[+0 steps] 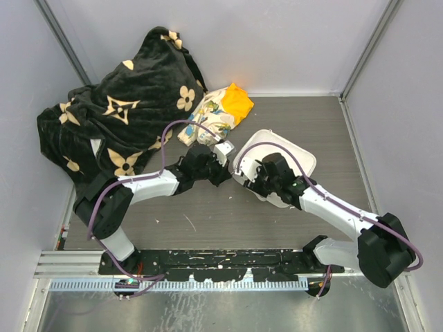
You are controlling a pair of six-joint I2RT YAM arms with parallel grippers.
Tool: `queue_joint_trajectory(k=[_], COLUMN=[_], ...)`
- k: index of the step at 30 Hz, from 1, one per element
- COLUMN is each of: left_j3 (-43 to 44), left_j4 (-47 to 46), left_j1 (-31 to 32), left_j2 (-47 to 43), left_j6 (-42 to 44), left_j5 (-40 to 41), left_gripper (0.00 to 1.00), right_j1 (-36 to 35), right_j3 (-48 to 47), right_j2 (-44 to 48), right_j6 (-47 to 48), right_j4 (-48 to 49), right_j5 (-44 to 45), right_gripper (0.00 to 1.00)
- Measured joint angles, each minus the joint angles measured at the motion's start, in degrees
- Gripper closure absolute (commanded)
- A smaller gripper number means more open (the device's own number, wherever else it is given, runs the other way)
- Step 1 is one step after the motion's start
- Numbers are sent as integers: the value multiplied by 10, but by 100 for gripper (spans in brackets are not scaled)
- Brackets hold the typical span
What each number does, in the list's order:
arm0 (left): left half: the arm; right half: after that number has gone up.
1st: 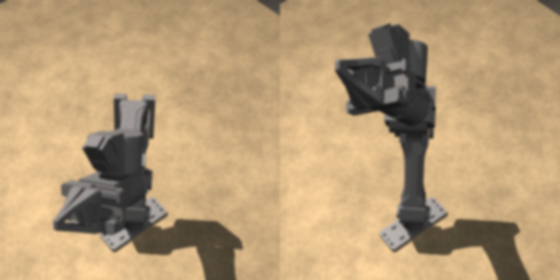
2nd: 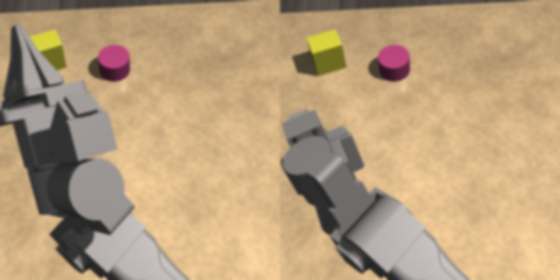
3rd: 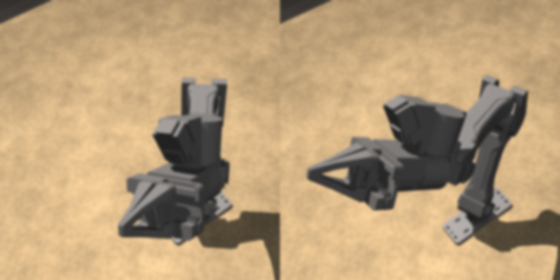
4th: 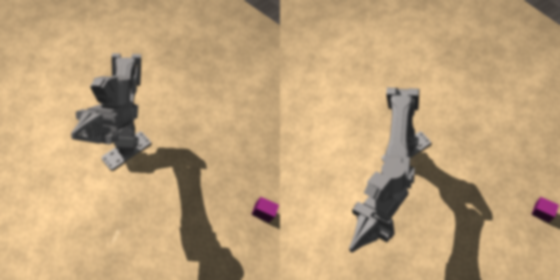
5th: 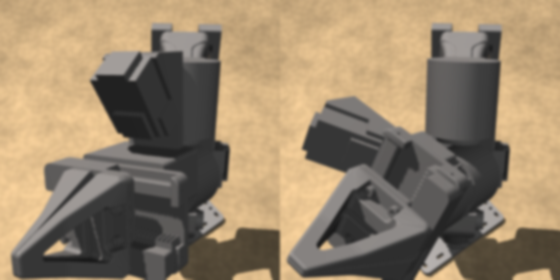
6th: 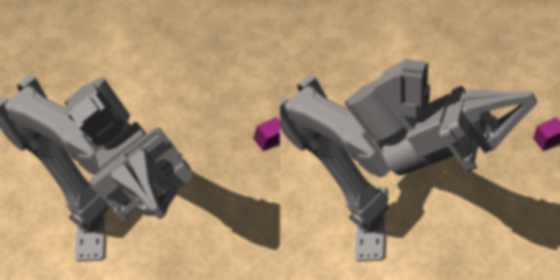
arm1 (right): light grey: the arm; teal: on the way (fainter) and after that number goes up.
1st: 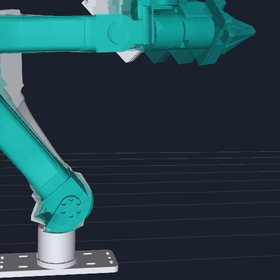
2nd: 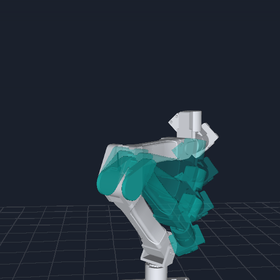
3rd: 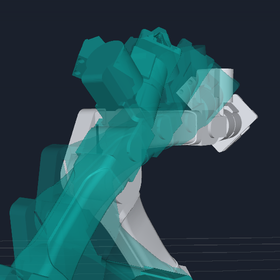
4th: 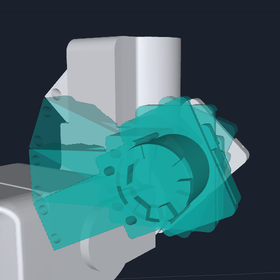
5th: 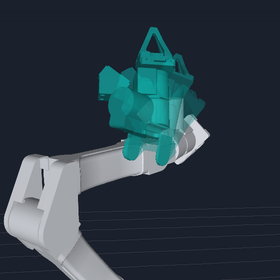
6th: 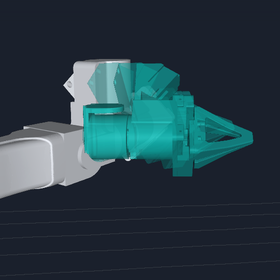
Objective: Organize the medicine kit
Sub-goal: Zip the medicine box at the center of the board.
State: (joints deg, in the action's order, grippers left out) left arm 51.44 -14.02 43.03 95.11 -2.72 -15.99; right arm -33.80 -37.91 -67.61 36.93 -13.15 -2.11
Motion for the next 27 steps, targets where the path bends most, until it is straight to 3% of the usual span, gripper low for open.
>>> queue_joint_trajectory(k=[5,9,16,27], left_j3=[-4,-4,-3,-6], left_j4=[-9,-11,-25,-47], left_j1=[-4,4,21,29], left_j2=[-8,-17,-24,-19], left_j6=[-2,9,41,87], left_j5=[-3,8,14,33], left_gripper=[100,100,100,100], right_j1=[-8,-5,25,92], right_j3=[32,55,74,94], right_j2=[36,88,185,216], right_j6=[26,60,121,225], right_j4=[11,0,-65,-99], right_j5=[29,31,-23,-90], right_gripper=[87,98,99,99])
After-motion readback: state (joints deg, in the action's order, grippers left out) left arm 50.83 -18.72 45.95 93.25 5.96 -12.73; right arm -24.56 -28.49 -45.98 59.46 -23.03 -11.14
